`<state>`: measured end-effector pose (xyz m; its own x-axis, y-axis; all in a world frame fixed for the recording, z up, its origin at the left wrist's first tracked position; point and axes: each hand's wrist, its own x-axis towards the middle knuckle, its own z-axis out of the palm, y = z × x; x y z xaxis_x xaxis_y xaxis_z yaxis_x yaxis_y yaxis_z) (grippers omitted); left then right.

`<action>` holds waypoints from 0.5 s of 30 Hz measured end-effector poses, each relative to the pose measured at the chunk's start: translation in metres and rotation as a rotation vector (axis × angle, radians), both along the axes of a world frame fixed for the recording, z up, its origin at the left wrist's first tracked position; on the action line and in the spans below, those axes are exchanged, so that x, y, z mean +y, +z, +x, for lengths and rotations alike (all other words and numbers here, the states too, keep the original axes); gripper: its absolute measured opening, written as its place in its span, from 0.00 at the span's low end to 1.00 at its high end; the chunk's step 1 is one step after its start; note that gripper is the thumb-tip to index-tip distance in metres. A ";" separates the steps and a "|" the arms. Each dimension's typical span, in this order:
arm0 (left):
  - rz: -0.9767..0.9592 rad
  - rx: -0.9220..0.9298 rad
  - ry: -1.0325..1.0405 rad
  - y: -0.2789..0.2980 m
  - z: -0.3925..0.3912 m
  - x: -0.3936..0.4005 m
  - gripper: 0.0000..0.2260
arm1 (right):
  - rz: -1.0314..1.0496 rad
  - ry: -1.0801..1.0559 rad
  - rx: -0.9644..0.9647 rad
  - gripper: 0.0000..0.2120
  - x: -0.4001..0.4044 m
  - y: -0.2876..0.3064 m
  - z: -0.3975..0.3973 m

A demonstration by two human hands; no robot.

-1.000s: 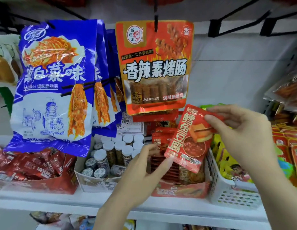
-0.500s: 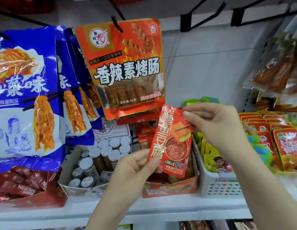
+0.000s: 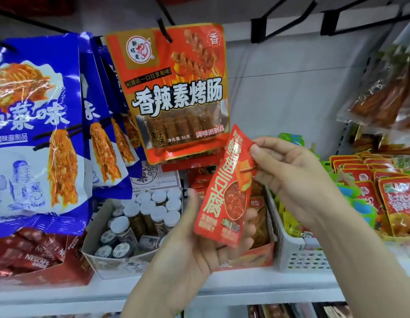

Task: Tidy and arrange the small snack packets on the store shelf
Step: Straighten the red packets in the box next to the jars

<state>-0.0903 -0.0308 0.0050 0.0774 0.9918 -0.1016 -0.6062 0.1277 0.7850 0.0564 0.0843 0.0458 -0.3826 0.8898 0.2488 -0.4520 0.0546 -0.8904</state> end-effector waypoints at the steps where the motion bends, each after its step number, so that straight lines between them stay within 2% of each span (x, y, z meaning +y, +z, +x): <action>1: 0.013 -0.054 -0.020 -0.003 0.001 -0.001 0.17 | 0.008 0.037 0.018 0.08 -0.002 -0.001 -0.003; 2: 0.000 -0.115 -0.016 -0.003 0.002 -0.002 0.16 | 0.017 0.051 0.015 0.08 -0.003 -0.002 -0.005; 4: -0.017 -0.150 0.054 -0.003 0.003 -0.002 0.28 | 0.026 0.036 -0.032 0.08 -0.005 -0.004 -0.007; 5: -0.023 -0.105 0.139 -0.005 0.001 -0.001 0.30 | 0.017 0.036 -0.062 0.08 -0.004 -0.004 -0.006; 7: -0.035 0.054 0.335 -0.006 -0.003 0.003 0.25 | -0.067 0.075 -0.091 0.14 -0.003 -0.001 -0.002; 10: -0.004 0.277 0.535 -0.007 -0.008 0.007 0.11 | -0.122 0.142 -0.147 0.22 -0.003 0.002 0.003; 12: 0.029 0.387 0.580 -0.005 -0.011 0.005 0.08 | -0.048 0.117 -0.217 0.18 -0.006 0.000 0.001; 15: 0.059 0.471 0.589 -0.007 -0.014 0.002 0.11 | -0.024 -0.024 -0.249 0.14 -0.008 -0.003 -0.003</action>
